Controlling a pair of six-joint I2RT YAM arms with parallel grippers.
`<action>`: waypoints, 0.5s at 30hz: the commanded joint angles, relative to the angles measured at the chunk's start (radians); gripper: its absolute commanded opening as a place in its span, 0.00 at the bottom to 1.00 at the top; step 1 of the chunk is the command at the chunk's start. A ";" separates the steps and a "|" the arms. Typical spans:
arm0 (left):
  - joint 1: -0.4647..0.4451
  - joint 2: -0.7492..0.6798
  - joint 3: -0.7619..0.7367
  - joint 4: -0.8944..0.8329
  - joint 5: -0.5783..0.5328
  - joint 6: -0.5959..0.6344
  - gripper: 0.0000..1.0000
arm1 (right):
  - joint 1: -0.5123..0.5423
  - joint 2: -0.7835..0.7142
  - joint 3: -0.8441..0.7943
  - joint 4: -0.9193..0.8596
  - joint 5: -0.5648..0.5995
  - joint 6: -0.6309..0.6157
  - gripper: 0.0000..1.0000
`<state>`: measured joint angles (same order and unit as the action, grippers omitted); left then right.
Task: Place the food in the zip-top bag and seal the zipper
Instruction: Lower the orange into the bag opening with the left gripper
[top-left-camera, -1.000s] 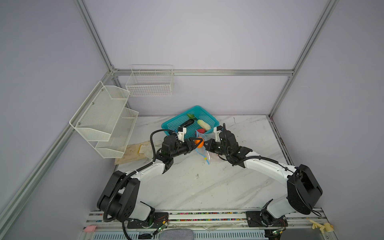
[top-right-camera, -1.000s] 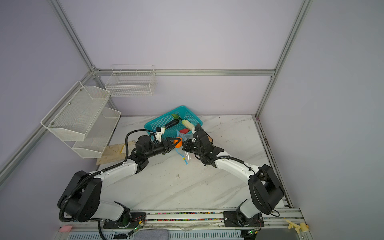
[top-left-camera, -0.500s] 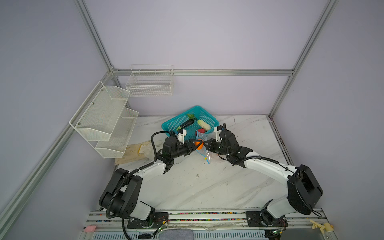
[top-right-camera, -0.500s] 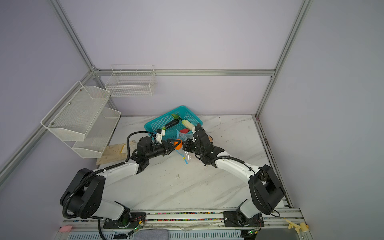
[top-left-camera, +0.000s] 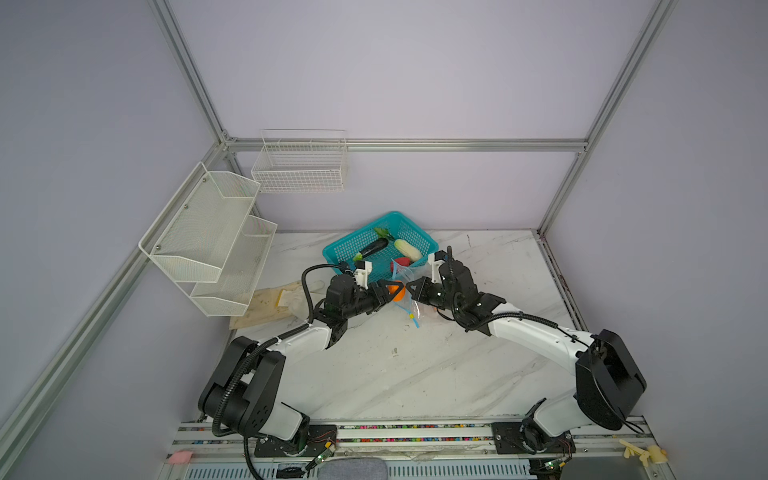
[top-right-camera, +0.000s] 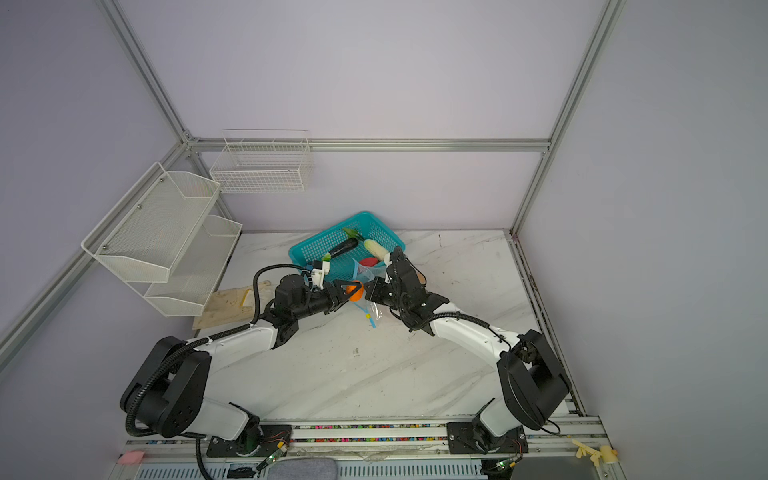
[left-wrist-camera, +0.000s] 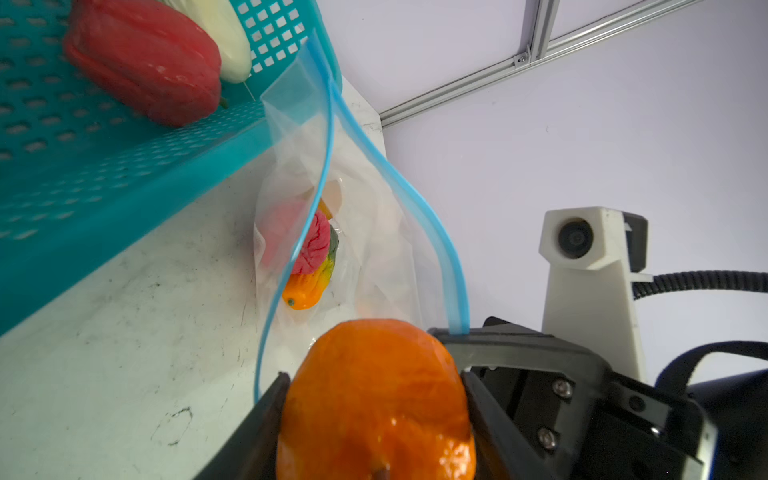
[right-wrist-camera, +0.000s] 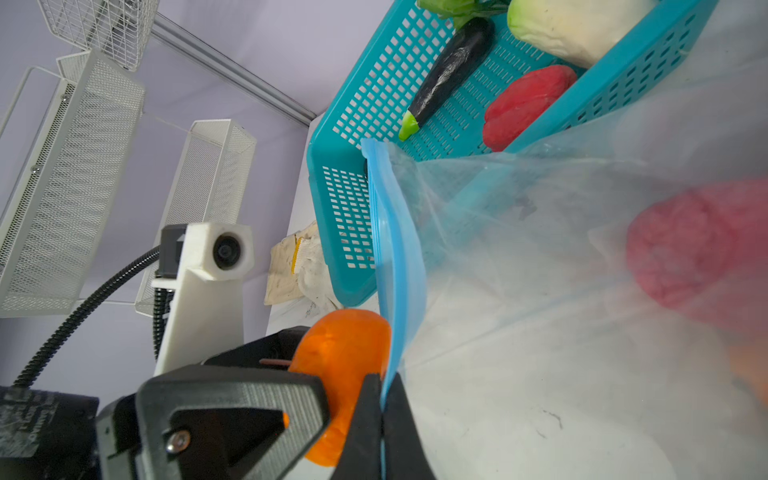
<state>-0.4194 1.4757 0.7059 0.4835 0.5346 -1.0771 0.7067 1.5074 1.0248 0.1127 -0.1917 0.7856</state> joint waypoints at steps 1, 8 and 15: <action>-0.002 0.011 -0.039 0.003 -0.005 0.034 0.48 | 0.002 -0.033 0.036 0.025 -0.005 0.018 0.00; -0.004 0.024 -0.024 -0.007 -0.004 0.036 0.48 | 0.005 -0.014 0.049 0.032 -0.023 0.023 0.00; -0.006 0.027 0.000 -0.033 -0.010 0.024 0.48 | 0.008 -0.006 0.053 0.035 -0.026 0.024 0.00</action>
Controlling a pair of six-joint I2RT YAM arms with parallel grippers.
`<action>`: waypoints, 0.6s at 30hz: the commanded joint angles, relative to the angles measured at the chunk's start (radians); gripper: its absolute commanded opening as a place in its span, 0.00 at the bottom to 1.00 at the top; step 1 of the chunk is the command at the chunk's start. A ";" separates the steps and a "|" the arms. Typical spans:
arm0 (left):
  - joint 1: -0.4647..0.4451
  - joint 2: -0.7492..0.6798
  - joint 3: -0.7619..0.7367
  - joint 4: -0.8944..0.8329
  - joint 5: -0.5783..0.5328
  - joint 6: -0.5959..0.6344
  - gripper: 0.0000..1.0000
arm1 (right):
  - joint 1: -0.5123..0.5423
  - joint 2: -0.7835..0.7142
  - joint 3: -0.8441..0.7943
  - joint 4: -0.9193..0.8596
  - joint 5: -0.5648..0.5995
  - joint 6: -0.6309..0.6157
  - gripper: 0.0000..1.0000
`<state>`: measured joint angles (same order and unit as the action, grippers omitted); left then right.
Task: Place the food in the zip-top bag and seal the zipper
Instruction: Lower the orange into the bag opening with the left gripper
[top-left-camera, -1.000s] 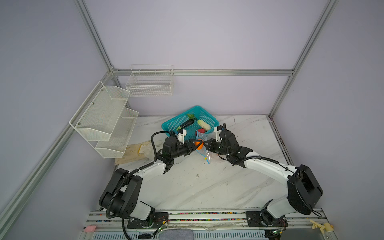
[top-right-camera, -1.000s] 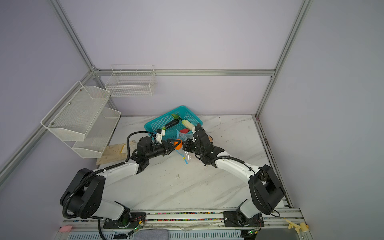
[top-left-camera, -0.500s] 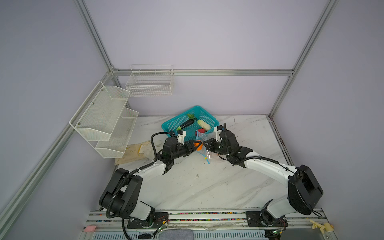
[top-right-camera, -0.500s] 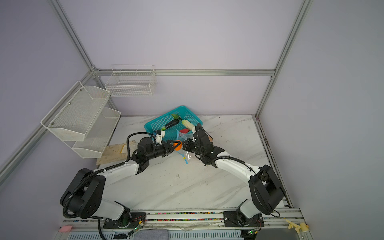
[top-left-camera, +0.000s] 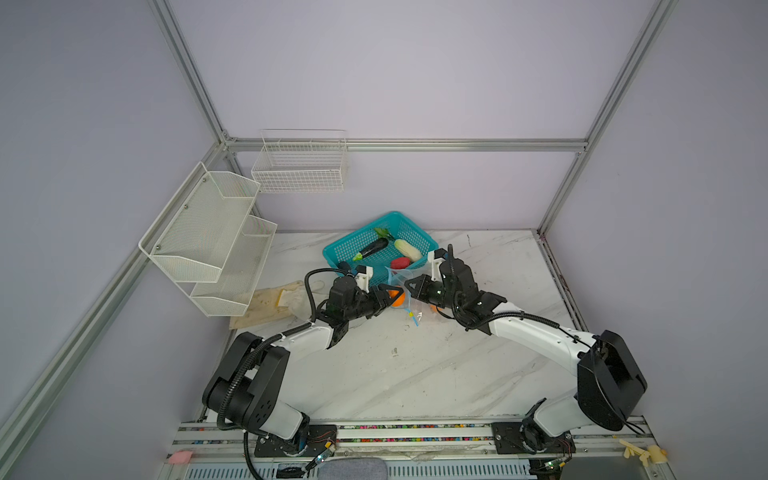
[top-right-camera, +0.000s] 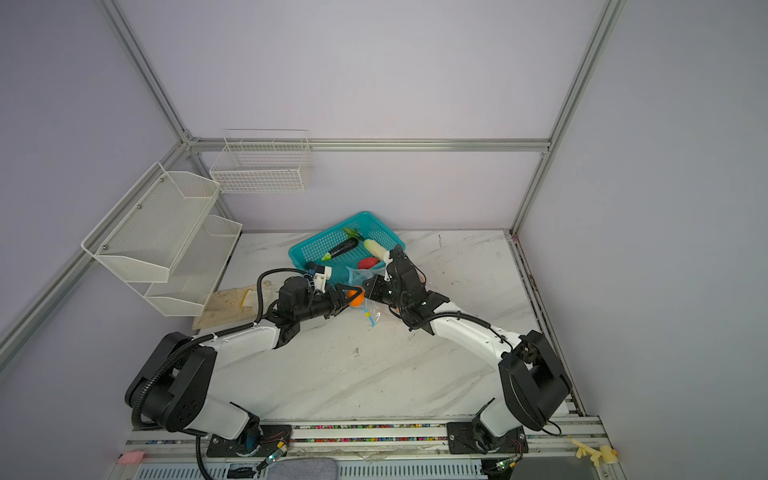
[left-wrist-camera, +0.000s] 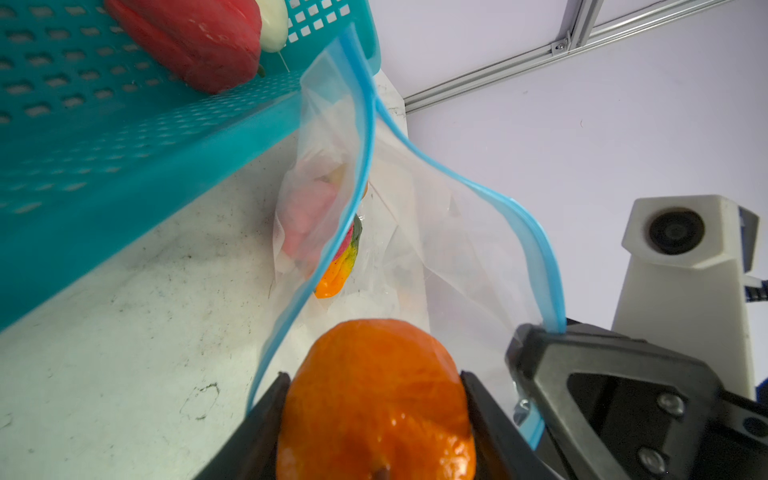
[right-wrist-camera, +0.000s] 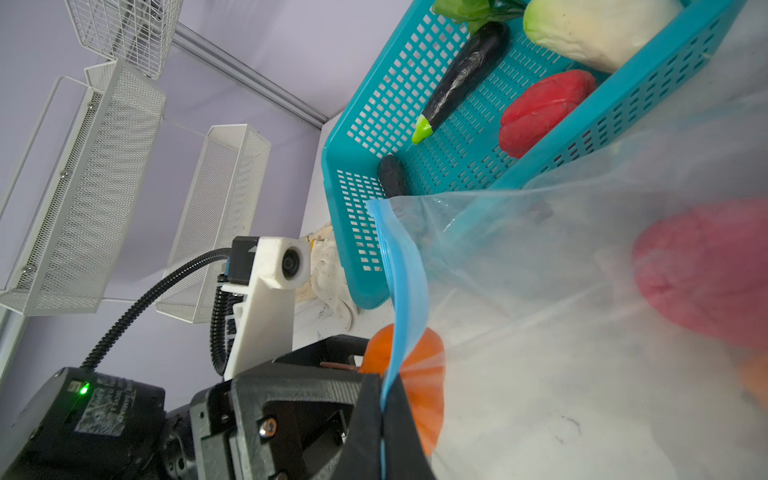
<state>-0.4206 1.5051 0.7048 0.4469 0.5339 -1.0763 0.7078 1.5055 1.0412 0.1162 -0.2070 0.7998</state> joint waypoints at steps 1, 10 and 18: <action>-0.005 -0.003 0.006 -0.006 -0.011 0.020 0.49 | 0.007 -0.004 0.036 0.031 -0.011 0.011 0.00; -0.013 -0.008 0.022 -0.030 -0.017 -0.004 0.56 | 0.010 -0.002 0.026 0.039 -0.015 0.012 0.00; -0.020 -0.002 0.036 -0.043 -0.014 -0.004 0.61 | 0.010 -0.004 0.020 0.045 -0.017 0.015 0.00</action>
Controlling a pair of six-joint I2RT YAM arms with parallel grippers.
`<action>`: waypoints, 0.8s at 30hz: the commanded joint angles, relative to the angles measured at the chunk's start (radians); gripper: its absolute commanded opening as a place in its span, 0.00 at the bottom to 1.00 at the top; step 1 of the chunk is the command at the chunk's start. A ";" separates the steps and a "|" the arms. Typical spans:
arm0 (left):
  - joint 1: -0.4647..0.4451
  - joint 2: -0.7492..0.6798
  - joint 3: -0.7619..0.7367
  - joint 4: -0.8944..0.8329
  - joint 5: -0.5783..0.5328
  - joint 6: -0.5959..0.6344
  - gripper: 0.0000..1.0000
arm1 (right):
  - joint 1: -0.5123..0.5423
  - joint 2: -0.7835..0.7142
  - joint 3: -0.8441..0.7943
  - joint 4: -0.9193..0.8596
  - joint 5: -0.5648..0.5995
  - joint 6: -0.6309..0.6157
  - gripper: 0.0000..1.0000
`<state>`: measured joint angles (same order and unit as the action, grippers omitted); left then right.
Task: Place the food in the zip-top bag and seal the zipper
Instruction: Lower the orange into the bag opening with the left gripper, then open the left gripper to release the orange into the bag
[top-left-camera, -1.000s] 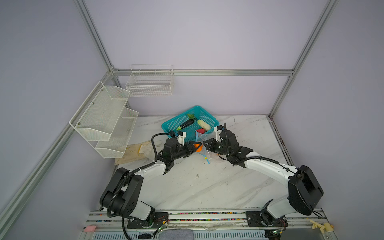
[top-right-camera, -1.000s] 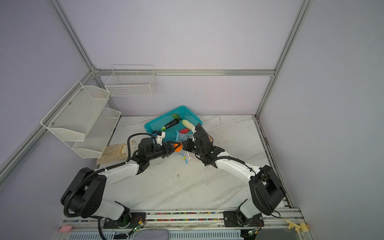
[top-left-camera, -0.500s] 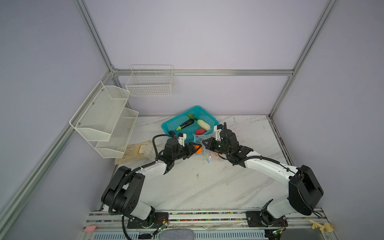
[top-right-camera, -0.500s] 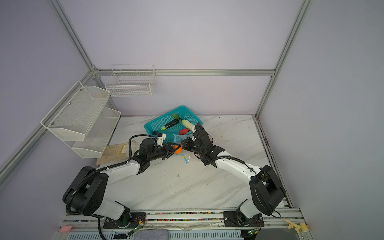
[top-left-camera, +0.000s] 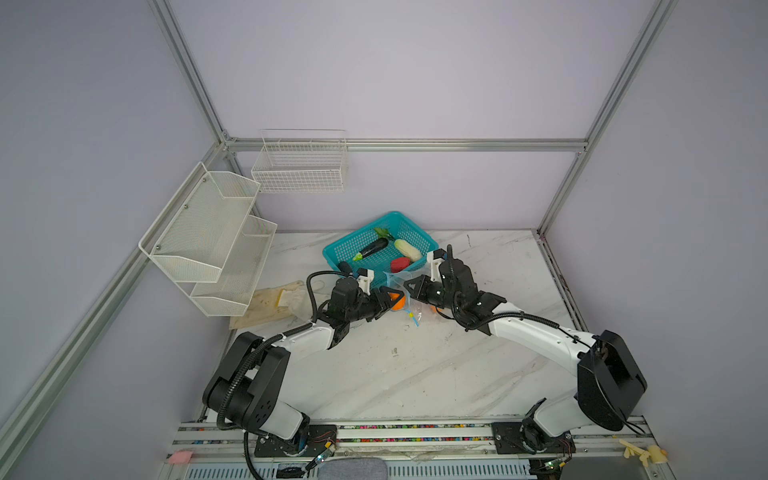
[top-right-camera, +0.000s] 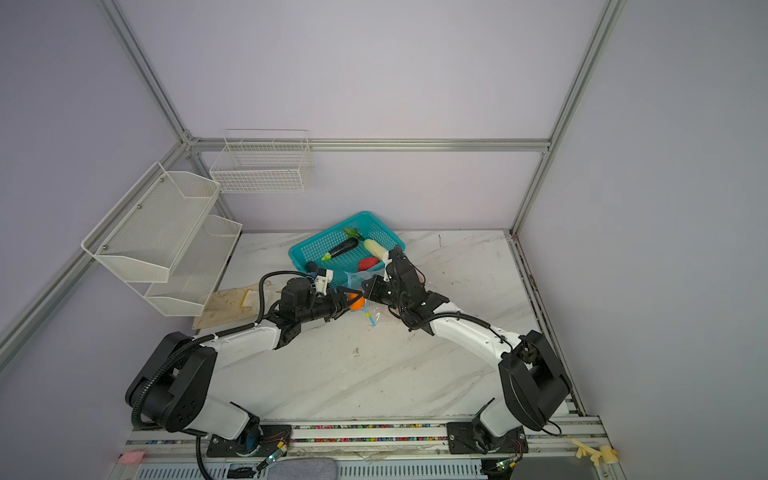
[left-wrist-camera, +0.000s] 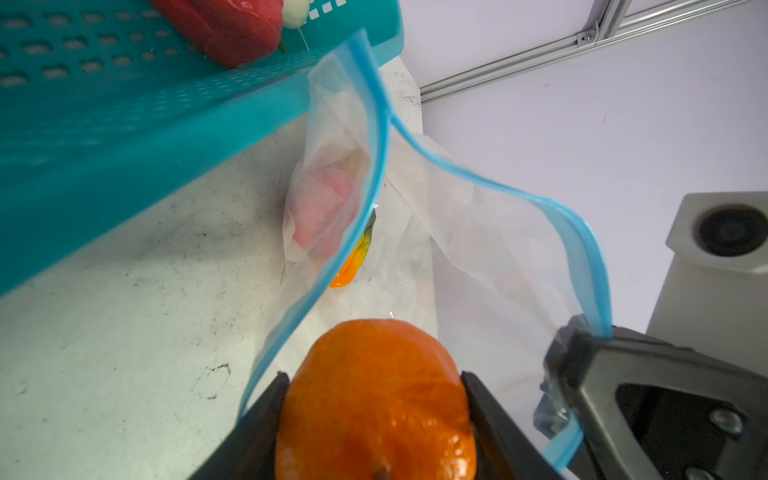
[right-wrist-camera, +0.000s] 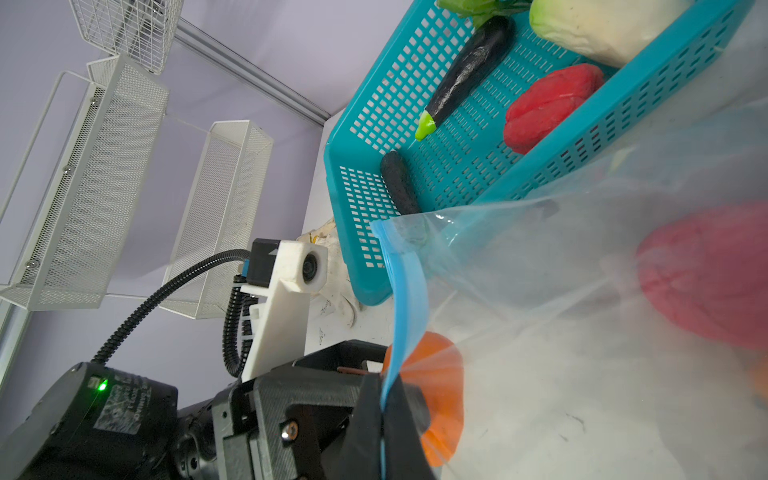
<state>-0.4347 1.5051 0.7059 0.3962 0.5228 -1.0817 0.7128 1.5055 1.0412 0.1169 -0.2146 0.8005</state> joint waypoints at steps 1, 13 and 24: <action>-0.007 -0.002 0.037 0.005 -0.003 0.002 0.63 | 0.005 -0.004 0.018 0.044 -0.009 0.013 0.00; -0.013 -0.017 0.054 -0.028 -0.010 0.013 0.69 | 0.005 -0.006 0.011 0.049 -0.009 0.012 0.00; -0.013 -0.041 0.064 -0.071 -0.023 0.038 0.73 | 0.005 0.001 0.008 0.052 -0.009 0.010 0.00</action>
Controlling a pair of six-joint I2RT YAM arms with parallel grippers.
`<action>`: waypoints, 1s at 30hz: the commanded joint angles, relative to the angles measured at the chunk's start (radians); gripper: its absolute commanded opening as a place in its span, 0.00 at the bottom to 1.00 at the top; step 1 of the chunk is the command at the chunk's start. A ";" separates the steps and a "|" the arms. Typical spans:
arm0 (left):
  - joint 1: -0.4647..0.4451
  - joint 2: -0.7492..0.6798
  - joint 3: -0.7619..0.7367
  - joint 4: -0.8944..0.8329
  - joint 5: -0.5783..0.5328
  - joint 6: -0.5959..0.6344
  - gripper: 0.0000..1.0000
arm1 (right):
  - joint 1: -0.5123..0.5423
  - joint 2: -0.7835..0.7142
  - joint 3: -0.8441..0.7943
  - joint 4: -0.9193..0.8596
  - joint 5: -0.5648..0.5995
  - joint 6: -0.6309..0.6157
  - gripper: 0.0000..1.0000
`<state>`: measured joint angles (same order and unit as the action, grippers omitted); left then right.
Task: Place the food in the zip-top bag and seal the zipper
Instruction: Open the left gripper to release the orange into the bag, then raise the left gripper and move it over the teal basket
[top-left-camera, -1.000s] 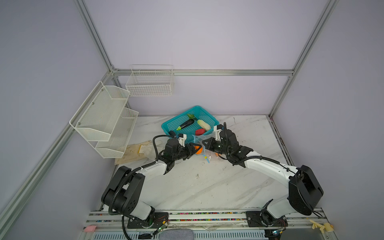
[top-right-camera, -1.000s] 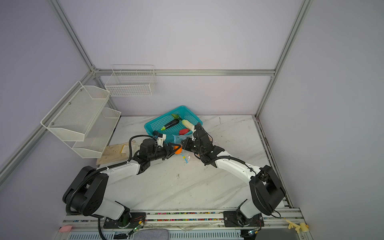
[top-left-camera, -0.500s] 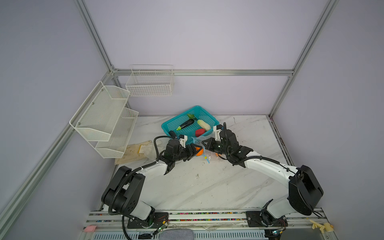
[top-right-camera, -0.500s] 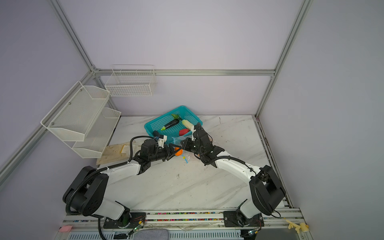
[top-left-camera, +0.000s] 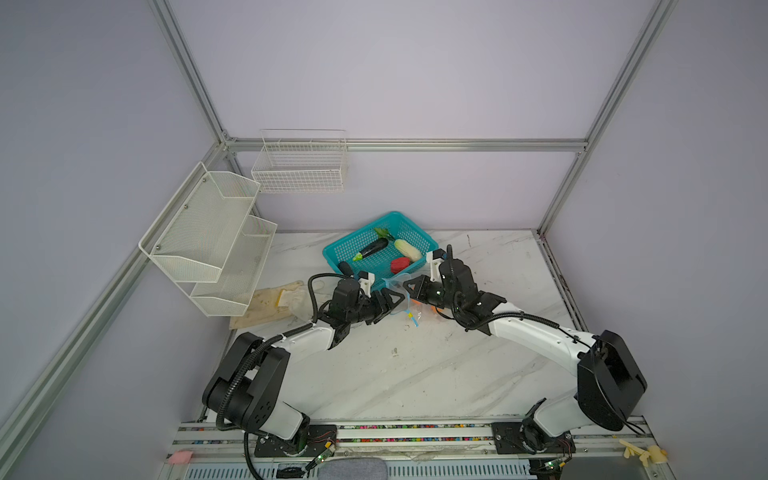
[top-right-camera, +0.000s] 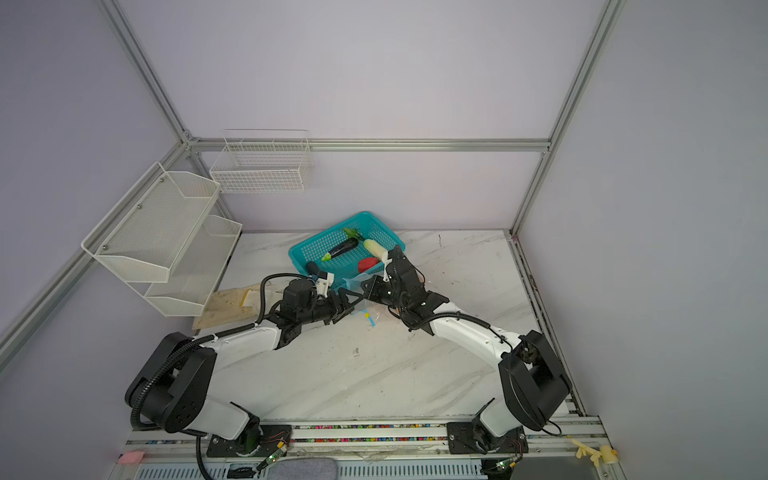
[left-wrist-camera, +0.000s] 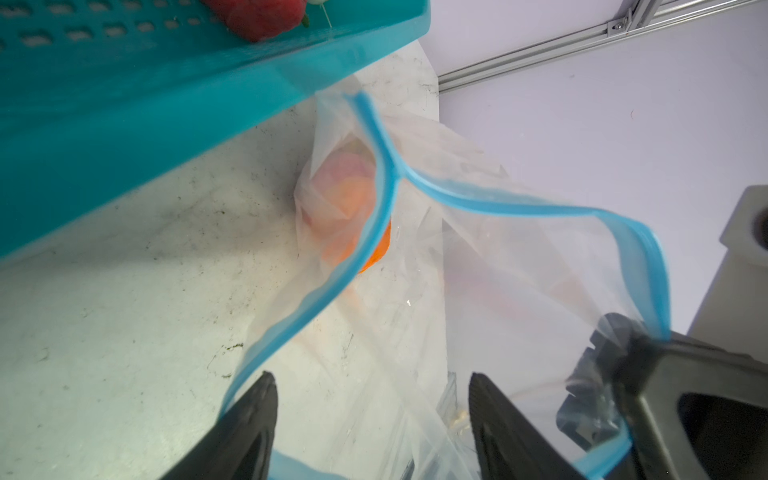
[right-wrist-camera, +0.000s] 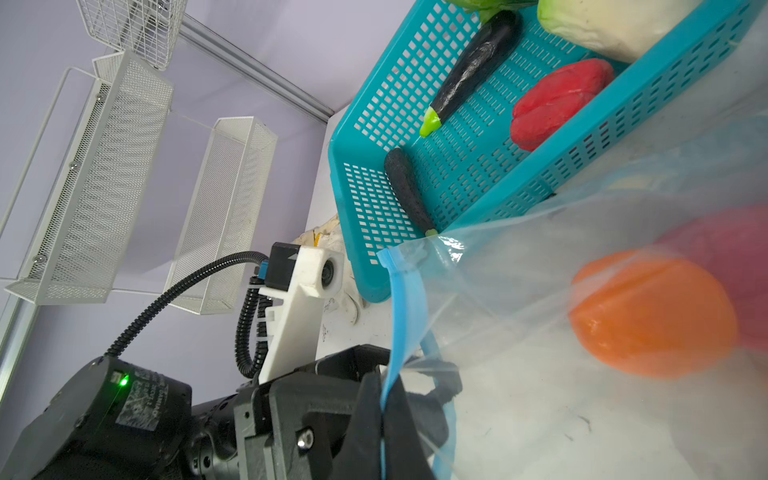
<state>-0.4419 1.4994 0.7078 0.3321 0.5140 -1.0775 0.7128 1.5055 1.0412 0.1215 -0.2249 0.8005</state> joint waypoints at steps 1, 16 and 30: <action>-0.006 -0.041 0.064 -0.012 -0.015 0.038 0.73 | 0.005 0.000 0.008 0.046 0.002 0.010 0.00; 0.004 -0.258 0.290 -0.542 -0.179 0.368 0.78 | 0.005 -0.032 -0.029 0.040 0.022 0.008 0.00; 0.147 0.046 0.733 -0.851 -0.250 0.655 0.80 | 0.005 -0.054 -0.064 0.047 0.029 0.001 0.00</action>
<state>-0.3233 1.4929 1.3224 -0.4450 0.2905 -0.5293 0.7132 1.4769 0.9955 0.1272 -0.2123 0.7998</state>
